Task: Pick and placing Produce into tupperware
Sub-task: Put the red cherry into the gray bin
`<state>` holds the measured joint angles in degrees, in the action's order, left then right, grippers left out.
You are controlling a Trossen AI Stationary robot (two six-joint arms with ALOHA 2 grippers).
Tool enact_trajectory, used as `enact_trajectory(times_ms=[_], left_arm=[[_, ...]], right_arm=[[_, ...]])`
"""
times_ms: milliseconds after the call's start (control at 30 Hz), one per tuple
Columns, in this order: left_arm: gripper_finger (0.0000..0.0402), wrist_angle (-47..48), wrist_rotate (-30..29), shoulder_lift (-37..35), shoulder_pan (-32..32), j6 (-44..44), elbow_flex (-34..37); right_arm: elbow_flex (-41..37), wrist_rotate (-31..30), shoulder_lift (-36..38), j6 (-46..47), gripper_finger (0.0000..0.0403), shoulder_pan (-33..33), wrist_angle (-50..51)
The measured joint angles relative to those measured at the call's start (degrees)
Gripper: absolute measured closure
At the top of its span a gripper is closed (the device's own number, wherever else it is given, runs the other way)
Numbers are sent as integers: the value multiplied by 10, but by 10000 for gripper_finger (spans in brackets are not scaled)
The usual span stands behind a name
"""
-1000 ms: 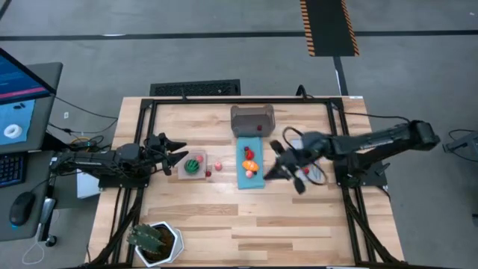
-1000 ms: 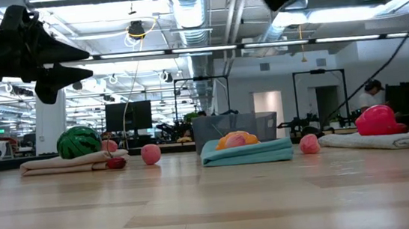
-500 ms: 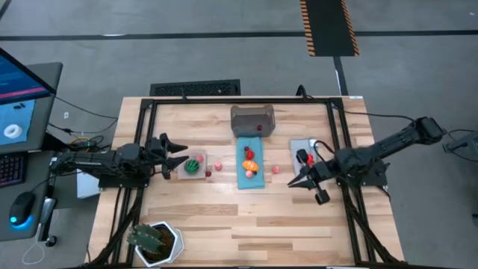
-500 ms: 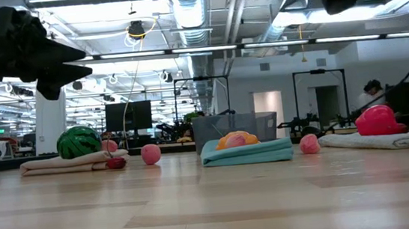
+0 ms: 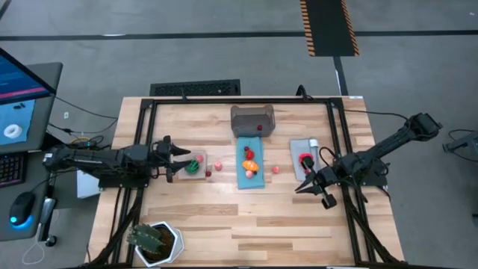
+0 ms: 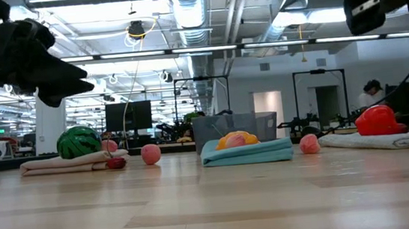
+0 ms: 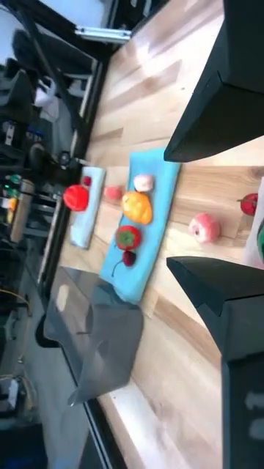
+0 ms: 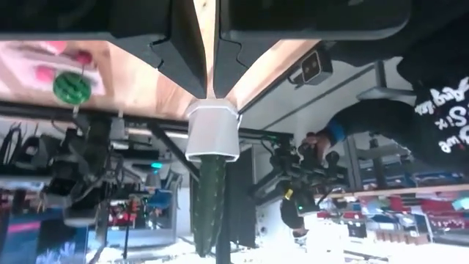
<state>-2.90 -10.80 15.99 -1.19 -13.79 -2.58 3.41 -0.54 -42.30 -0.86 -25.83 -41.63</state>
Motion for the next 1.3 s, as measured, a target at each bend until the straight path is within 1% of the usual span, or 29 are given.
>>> enact_trajectory(times_ms=[133, 233, 367, 467, 567, 667, 733, 767, 933, 1067, 1167, 1300], left_arm=[[189, -17, -2, 82, 0, -1, -22], [189, -21, -2, 154, 0, 6, -54], [189, -24, 10, 267, -1, 29, -117], [189, -48, 25, 351, -2, 51, -166], [189, -56, 36, 417, -2, 45, -211], [189, -57, 50, 462, -2, 47, -253], [189, -30, 73, 482, -2, 49, -278], [189, -4, 72, 489, -2, 49, -294], [189, 173, 16, 498, -1, 24, -371], [189, 263, -24, 497, -1, -4, -420], [189, 314, -48, 497, -1, -32, -429], [189, 382, -47, 498, -1, -72, -430]], right_arm=[[-11, 0, 0, 40, 353, 1, 5], [-17, 2, 0, 43, 353, -4, 3], [-18, 2, 0, 60, 353, -4, 8], [-18, 2, 0, 76, 353, -4, 14], [-18, 4, 0, 90, 353, -4, 26], [-18, 5, 0, 106, 353, -4, 37], [-18, 5, 0, 126, 353, -4, 54], [-18, 5, 0, 136, 353, -4, 62], [-18, 5, 0, 145, 353, -4, 107], [-18, 5, 0, 145, 353, -4, 146], [-18, 5, 0, 145, 353, -4, 173], [-18, 5, 0, 145, 353, -4, 202]])
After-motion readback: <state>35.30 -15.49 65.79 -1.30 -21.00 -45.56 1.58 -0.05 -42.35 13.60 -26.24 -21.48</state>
